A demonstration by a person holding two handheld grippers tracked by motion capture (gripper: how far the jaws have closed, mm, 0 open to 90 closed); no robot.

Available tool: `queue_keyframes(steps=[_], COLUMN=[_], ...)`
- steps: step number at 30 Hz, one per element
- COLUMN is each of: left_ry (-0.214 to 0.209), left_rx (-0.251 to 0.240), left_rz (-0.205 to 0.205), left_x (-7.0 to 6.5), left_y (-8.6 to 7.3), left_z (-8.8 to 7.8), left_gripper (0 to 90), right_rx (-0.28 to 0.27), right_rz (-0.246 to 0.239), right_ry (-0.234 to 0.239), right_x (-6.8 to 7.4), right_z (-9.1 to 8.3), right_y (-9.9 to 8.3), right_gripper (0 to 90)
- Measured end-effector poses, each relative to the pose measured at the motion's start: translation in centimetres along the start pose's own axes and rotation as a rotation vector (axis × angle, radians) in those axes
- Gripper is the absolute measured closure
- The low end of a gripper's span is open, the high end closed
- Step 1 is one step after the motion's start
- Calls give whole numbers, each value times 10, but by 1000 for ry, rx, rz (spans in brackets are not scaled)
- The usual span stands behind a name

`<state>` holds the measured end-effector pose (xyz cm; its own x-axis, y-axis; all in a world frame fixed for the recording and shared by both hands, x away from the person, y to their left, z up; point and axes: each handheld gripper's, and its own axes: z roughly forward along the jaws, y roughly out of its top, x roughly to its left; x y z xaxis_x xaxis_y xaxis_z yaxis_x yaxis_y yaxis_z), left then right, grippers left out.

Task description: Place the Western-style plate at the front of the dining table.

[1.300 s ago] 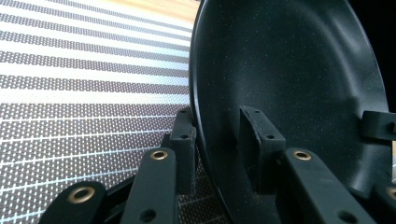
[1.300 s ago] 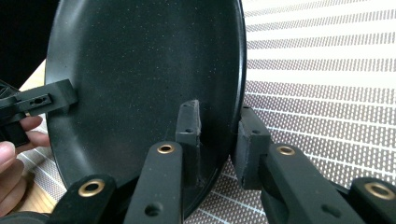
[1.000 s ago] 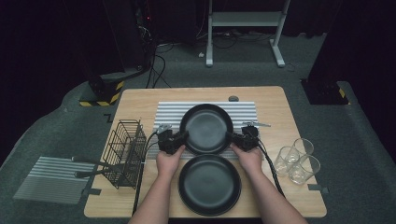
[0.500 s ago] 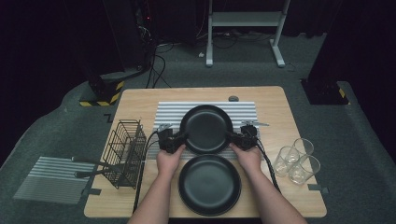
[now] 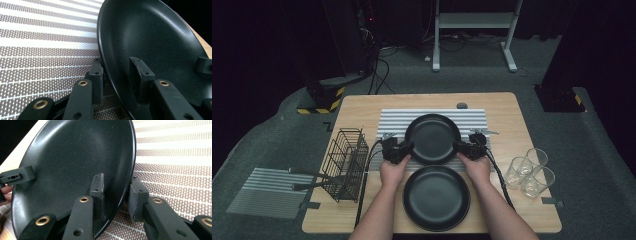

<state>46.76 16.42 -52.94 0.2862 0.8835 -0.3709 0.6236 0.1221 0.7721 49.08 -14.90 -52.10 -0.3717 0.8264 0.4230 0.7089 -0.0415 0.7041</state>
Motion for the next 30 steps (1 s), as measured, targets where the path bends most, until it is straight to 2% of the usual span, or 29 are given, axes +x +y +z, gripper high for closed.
queue_keyframes(steps=[5, 8, 15, 16, 17, 19, 30], left_ry=[2, 6, 15, 21, 22, 22, 29], left_rx=[17, 25, 42, 41, 44, 47, 57], left_rz=[9, -1, 23, 0, 20, 22, 18], left_x=[1, 0, 1, -1, -1, -3, -3], left_y=[1, 1, 2, 1, 1, 0, 0], left_z=[2, 3, 4, 4, 4, 5, 5], left_gripper=[646, 641, 632, 631, 626, 618, 610], right_rx=[8, 15, 11, 23, 22, 32, 27], right_rz=[7, 7, 6, 6, 5, 16, 19], right_ry=[-2, -6, -13, -13, -15, -15, -22], right_x=[-1, -2, -2, -2, -2, -3, -3], right_z=[1, 2, 3, 3, 3, 3, 4], right_y=[0, -1, -2, -1, -1, -1, -1], right_gripper=[691, 686, 678, 677, 676, 676, 672])
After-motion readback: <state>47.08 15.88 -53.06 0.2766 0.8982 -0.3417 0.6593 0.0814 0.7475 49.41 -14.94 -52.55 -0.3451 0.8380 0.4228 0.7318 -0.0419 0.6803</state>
